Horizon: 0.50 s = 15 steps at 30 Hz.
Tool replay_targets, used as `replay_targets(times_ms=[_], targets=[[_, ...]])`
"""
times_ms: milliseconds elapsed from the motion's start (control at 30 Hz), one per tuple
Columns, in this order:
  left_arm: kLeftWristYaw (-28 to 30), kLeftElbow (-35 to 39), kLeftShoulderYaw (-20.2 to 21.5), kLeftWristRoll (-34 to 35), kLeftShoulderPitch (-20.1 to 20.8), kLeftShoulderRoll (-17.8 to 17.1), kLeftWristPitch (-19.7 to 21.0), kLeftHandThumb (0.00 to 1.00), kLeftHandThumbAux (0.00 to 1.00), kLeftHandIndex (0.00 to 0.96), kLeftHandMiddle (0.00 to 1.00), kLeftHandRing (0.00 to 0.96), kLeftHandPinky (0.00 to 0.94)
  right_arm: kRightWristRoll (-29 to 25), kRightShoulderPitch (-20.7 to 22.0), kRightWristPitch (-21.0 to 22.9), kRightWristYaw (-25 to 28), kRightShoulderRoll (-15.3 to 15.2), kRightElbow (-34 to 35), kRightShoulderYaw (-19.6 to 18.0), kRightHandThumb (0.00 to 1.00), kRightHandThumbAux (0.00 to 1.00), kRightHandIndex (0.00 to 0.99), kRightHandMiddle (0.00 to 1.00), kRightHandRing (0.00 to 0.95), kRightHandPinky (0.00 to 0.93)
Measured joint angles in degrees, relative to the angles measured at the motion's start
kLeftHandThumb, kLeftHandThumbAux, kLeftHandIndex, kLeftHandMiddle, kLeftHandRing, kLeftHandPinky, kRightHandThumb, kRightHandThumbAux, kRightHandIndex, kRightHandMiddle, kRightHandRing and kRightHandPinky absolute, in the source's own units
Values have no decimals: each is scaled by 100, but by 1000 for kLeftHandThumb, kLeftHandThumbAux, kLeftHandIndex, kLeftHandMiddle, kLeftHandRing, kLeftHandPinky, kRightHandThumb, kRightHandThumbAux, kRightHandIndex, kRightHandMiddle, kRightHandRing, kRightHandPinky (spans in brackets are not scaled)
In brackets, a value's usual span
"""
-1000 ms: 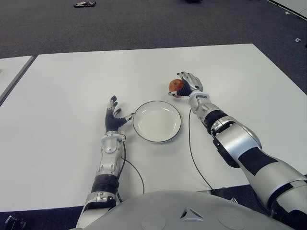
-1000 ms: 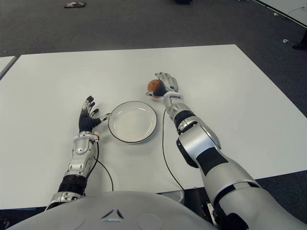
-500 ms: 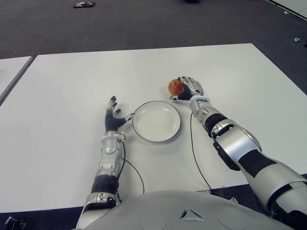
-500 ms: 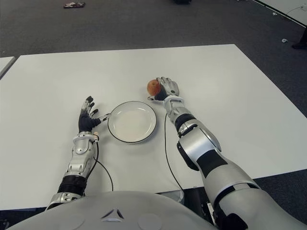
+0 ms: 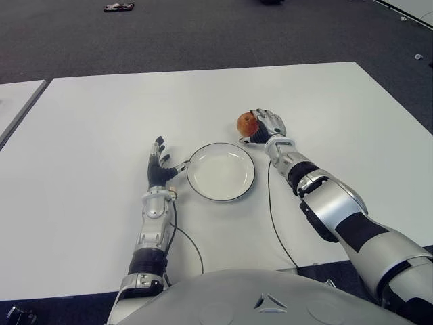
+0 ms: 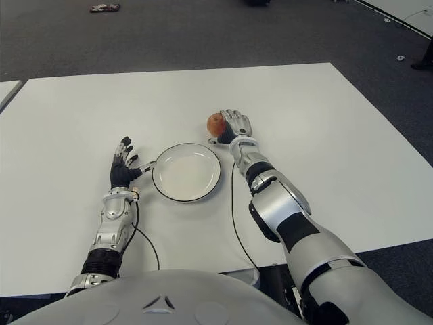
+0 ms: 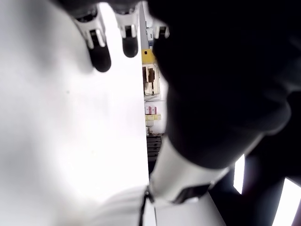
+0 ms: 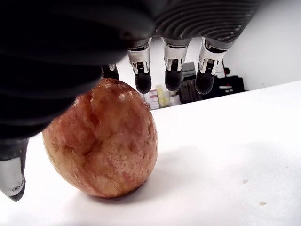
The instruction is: Put the apples into the plate.
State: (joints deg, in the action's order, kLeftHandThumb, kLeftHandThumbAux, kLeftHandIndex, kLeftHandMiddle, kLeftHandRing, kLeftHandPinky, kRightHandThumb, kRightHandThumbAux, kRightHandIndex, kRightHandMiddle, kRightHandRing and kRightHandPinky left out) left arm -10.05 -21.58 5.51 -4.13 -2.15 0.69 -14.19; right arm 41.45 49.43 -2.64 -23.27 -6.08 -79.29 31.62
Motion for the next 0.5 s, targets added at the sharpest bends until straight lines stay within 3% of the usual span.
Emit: replay_targets(times_ms=[500], targets=[[-52, -131, 0, -15, 14, 4, -159, 0, 488, 0, 0, 0, 0, 21, -9, 42, -1, 134, 24, 107, 81, 541, 0, 4, 0, 0]])
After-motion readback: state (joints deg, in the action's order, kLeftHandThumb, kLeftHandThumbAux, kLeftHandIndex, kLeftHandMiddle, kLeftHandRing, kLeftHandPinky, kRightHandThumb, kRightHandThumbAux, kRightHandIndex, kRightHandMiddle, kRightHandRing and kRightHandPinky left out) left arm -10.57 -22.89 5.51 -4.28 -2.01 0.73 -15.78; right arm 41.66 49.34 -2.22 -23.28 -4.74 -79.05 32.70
